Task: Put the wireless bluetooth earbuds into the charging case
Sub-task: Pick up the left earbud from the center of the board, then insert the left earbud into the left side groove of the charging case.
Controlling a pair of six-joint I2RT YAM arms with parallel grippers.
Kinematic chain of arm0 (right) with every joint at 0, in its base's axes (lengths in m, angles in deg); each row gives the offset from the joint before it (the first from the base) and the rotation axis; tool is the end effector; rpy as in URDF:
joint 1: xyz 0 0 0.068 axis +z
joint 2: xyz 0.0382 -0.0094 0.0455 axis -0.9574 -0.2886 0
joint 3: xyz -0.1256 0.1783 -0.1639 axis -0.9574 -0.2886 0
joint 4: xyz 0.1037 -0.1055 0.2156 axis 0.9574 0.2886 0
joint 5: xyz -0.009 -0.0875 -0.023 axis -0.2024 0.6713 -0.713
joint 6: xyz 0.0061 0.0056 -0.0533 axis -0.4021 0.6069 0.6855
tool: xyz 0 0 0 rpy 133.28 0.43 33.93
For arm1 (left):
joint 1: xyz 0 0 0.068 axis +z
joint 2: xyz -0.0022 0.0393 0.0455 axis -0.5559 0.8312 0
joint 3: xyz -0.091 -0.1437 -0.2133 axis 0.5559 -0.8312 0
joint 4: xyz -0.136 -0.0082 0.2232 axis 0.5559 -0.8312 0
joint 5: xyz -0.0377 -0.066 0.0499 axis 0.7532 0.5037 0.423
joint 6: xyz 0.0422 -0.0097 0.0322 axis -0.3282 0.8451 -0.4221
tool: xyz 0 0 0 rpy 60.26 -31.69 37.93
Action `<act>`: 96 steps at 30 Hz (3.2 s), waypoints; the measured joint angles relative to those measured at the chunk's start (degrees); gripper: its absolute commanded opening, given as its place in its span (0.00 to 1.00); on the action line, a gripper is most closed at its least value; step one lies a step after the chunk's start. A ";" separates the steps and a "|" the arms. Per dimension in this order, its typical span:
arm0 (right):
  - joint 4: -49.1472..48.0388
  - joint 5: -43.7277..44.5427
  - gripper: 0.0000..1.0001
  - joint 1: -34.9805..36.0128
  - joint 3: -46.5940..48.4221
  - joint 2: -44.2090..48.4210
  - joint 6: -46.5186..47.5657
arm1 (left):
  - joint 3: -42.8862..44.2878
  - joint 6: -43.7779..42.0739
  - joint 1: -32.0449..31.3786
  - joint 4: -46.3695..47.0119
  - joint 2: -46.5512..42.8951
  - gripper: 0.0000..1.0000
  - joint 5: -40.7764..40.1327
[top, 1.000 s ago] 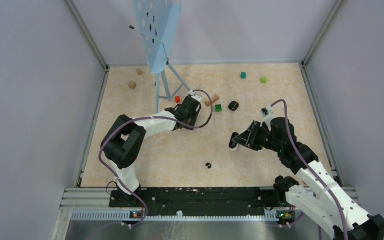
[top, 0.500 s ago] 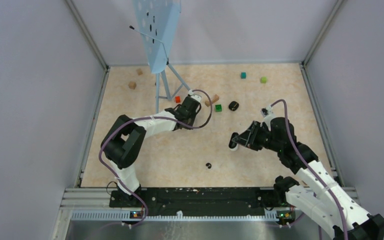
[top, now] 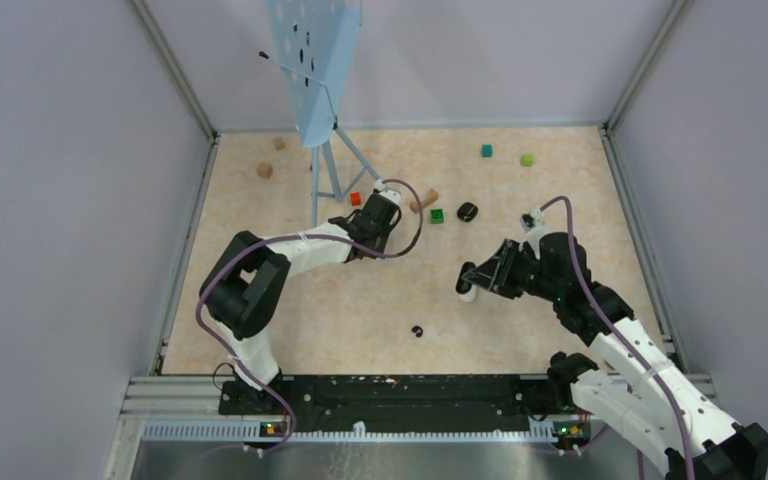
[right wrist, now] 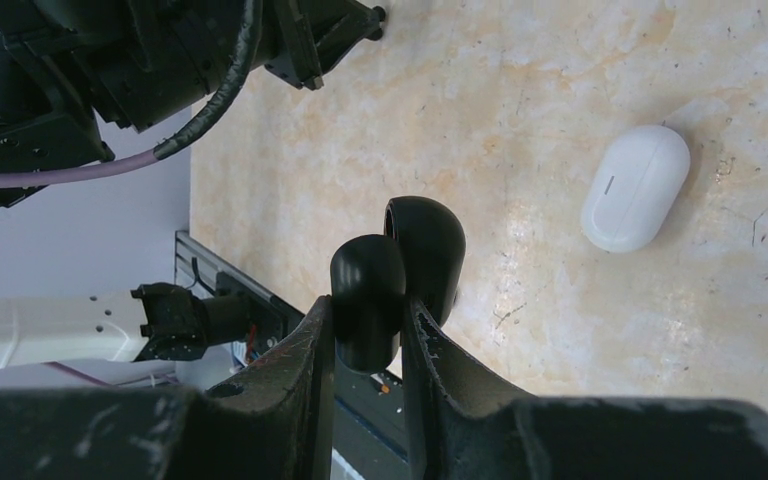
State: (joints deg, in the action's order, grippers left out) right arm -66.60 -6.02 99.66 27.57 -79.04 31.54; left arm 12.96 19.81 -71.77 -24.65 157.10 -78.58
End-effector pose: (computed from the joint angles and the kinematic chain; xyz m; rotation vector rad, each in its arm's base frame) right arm 0.1419 0.0829 0.2645 0.1789 2.2424 1.0634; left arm 0.2980 -0.2201 0.1713 0.4351 2.4173 -0.0215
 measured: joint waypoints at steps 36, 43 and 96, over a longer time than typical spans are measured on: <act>-32.37 -19.74 0.00 0.00 -14.73 1.51 -8.13 | -30.60 21.55 -9.53 41.13 -45.35 0.00 42.03; -34.60 -20.15 0.00 0.00 -14.73 1.57 -9.90 | -30.97 24.26 -10.19 44.57 -43.34 0.00 40.17; -32.22 -18.56 0.00 0.00 -15.02 3.23 -10.88 | -27.91 24.11 -14.29 43.67 -33.51 0.00 32.79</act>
State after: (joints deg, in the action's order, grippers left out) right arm -98.81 -24.58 99.66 12.56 -75.80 20.66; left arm -14.95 43.92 -86.07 19.02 123.59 -45.79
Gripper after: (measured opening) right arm 0.240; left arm 0.008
